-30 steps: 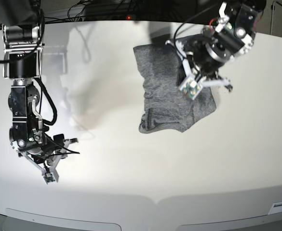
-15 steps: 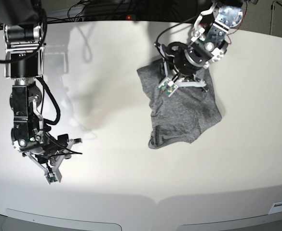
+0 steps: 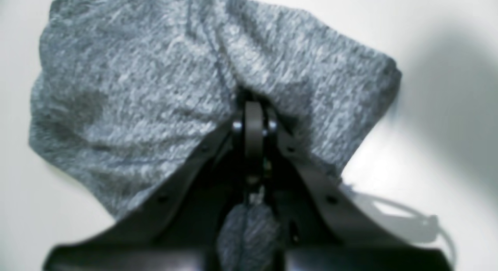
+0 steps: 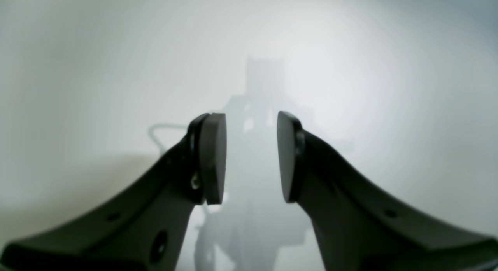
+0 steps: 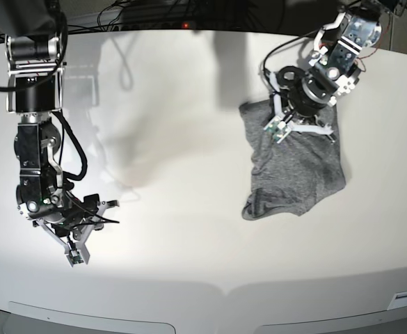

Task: Fold the T-shirt properly
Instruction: 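Drag the bundle's edge with the left gripper to straighten it, then grasp the bundle's corner with the left gripper and tuck it under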

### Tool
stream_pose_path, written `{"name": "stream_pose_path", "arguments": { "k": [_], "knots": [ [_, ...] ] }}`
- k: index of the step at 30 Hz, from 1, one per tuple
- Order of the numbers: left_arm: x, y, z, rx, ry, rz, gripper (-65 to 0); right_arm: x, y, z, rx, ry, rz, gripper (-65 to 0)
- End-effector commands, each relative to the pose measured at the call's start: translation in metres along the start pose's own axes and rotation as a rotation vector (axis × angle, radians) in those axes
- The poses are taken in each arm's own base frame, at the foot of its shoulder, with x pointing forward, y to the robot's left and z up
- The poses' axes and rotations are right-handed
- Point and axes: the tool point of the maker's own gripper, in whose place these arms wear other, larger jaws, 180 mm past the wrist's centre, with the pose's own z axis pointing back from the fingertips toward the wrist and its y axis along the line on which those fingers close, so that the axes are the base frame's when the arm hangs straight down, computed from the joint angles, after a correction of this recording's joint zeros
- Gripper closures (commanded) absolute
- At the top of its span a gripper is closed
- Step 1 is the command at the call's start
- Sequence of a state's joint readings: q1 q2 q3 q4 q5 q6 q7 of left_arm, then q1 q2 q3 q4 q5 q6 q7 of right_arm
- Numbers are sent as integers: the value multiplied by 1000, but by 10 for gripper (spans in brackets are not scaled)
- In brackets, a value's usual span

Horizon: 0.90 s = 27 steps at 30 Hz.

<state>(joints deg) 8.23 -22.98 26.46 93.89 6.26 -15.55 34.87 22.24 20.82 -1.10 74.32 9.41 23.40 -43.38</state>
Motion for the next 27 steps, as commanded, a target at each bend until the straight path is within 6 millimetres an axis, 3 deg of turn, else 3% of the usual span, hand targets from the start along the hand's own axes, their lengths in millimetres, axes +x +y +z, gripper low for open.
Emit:
{"name": "stream_pose_path", "arguments": {
  "k": [1, 6, 10, 13, 21, 27],
  "knots": [
    [-50, 0, 5, -3, 211, -34, 0, 25, -11, 8, -18, -72, 4, -221],
    [-18, 11, 15, 41, 122, -38, -23, 26, -8, 8, 0, -78, -10, -221],
    [15, 23, 24, 82, 36, -59, -255, 26, -8, 8, -1, -78, -9, -221],
    [41, 46, 30, 174, -54, -9, -360, 26, -8, 8, -1, -78, -9, -221],
    [87, 114, 49, 418, -224, 189, -374, 26, -8, 8, -1, -77, -9, -221],
    [127, 121, 58, 439, -422, 298, -373, 25, -8, 7, -1, -69, -9, -221]
  ]
}}
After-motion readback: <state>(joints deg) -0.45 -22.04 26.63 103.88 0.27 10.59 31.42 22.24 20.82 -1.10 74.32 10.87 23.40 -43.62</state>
